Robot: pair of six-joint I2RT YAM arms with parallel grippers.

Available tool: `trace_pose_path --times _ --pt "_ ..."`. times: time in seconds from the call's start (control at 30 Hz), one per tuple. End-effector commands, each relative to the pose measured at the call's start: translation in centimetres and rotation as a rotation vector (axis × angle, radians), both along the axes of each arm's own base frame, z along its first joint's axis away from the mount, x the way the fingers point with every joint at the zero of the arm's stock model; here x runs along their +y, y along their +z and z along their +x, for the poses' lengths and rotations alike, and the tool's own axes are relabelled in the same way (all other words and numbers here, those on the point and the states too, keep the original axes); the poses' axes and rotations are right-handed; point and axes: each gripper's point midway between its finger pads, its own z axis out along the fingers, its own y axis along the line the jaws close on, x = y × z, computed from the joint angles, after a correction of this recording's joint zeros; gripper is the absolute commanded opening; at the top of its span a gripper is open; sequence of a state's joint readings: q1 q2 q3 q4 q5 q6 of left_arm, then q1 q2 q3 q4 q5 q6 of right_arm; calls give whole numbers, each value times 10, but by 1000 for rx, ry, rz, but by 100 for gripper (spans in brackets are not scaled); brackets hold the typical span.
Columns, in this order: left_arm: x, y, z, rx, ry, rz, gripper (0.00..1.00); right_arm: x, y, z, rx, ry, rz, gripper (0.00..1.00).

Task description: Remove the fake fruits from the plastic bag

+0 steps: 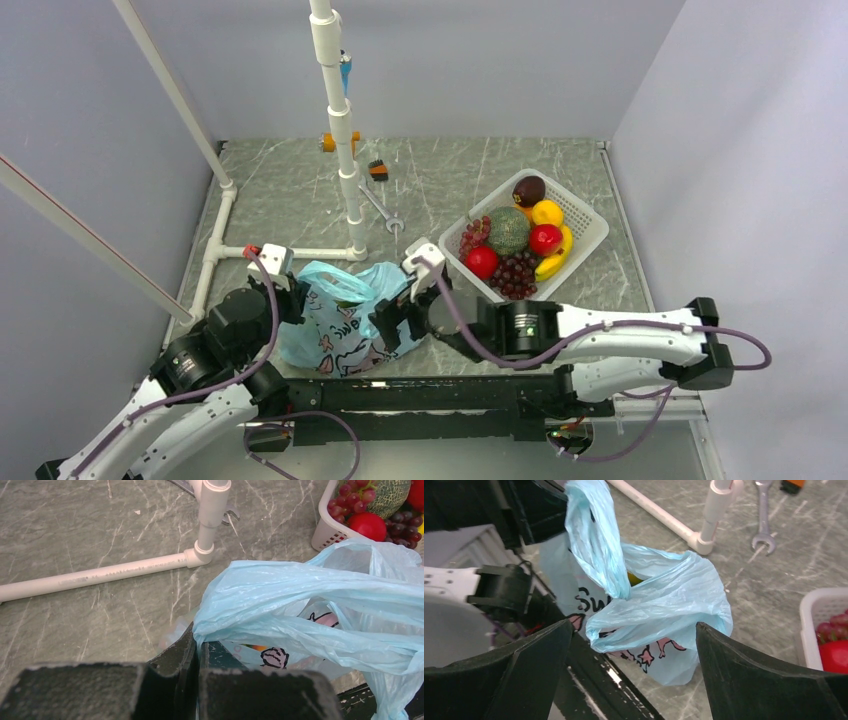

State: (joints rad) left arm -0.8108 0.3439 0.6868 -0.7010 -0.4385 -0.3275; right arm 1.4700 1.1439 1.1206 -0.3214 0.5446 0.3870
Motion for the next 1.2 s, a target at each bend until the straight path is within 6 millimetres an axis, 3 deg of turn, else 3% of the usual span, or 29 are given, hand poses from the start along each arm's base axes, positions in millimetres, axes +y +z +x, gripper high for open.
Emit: trace_pose_path --times 0.0,0.2,0.33,0.47,0.53,0.67,0.8,0.87,1.07,1.17 --pt "1 13 2 -39 17 -37 0 0 9 5 -66 -194 -15 96" --pt "1 10 2 -28 20 -25 0 20 -25 -2 -82 -304 -61 95" --pt "-1 9 2 -22 11 -24 0 32 -47 6 -186 -344 -172 95" --pt "0 10 2 -24 16 -24 0 30 -54 17 -263 -436 -265 94" --pt "-1 10 1 -24 11 -27 0 27 -53 23 -281 -444 -281 81" --pt "1 10 0 -29 18 -25 0 3 -47 50 -237 -466 -260 36" --pt "0 10 0 -29 16 -28 0 -19 -49 73 -148 -328 -197 18" --pt "0 9 0 -26 18 -21 0 -35 -35 78 -142 -259 -123 1" --pt "-3 4 1 0 19 -7 1 -64 -16 77 -95 -78 77 0" --pt "-7 0 1 19 5 1 17 -62 -22 67 -60 -4 97 0"
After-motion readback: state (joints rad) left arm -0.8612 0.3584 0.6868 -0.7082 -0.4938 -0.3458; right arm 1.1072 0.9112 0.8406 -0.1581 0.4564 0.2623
